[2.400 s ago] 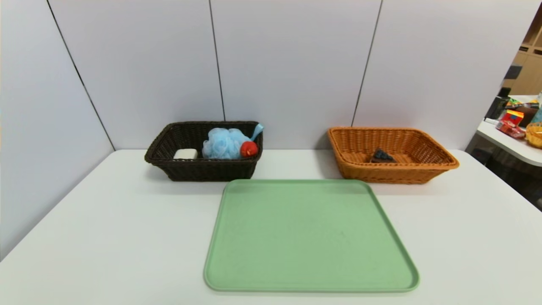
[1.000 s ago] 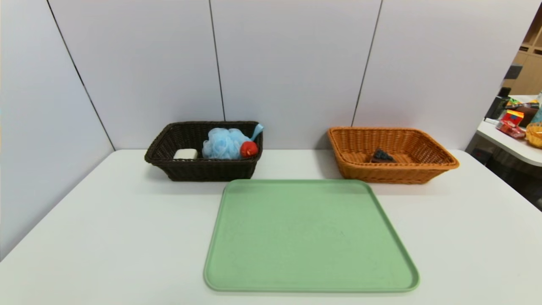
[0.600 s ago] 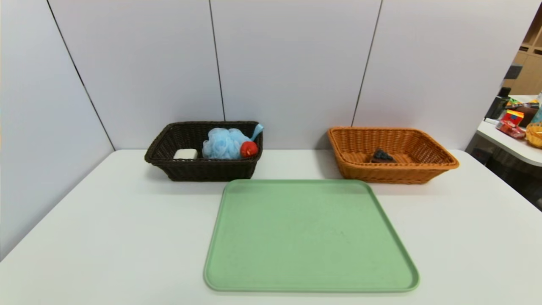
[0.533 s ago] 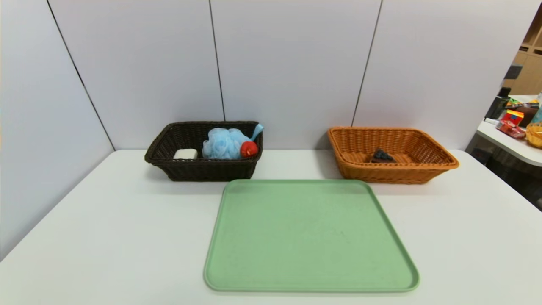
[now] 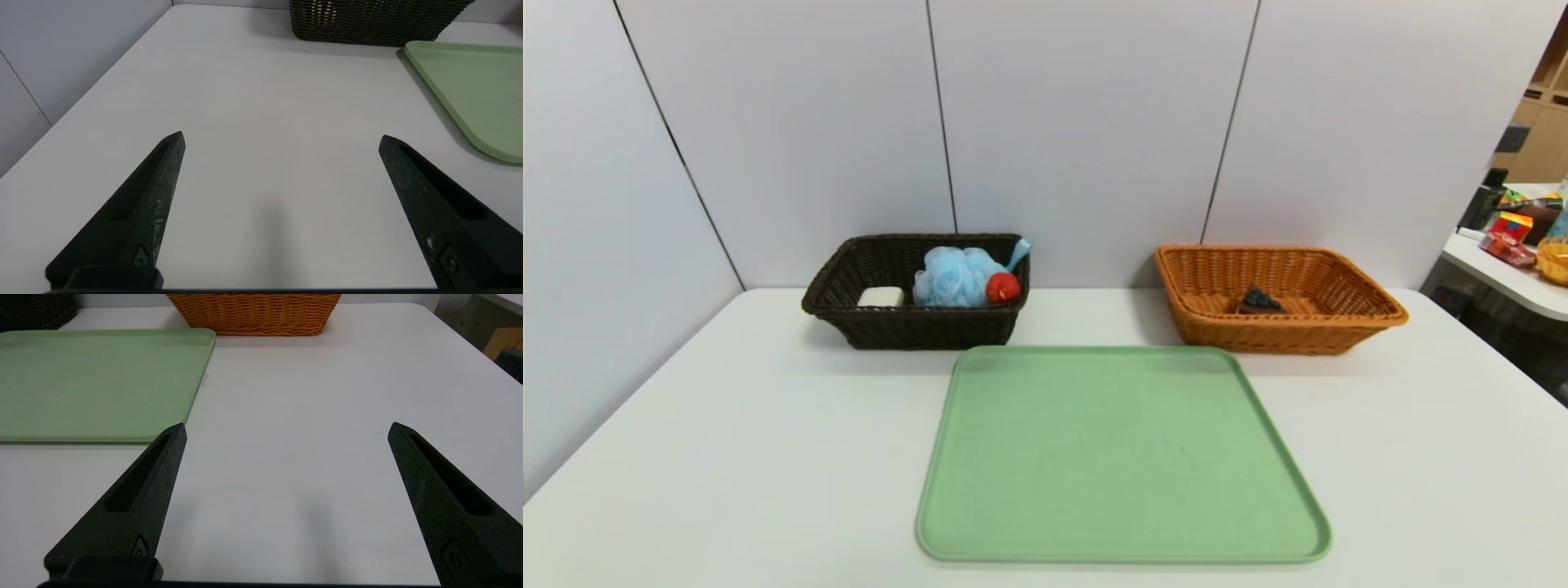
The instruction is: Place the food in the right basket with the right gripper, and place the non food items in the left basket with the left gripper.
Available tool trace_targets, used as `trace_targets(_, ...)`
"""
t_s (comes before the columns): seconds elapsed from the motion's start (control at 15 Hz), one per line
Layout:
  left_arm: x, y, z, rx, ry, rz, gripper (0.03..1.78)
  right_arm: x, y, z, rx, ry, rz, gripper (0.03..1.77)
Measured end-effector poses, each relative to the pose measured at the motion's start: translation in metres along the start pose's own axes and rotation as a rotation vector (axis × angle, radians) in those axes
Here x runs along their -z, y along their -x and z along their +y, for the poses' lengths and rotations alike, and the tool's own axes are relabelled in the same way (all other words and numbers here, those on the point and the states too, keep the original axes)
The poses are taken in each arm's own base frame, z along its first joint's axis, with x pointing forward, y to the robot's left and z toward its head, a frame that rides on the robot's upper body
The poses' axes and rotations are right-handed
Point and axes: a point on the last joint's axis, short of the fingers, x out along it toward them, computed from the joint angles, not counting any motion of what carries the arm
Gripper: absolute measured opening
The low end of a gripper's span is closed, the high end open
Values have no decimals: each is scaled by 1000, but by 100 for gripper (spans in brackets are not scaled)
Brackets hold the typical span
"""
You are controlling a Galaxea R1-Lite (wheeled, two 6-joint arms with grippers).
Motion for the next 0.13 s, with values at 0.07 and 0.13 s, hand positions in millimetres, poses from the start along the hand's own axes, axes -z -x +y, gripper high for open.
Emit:
trace_targets(0.07,0,0,0,0,0,0,169,0,0,0,0,0,0,170)
trace_targets(0.13,0,0,0,0,0,0,169,0,0,0,0,0,0,170)
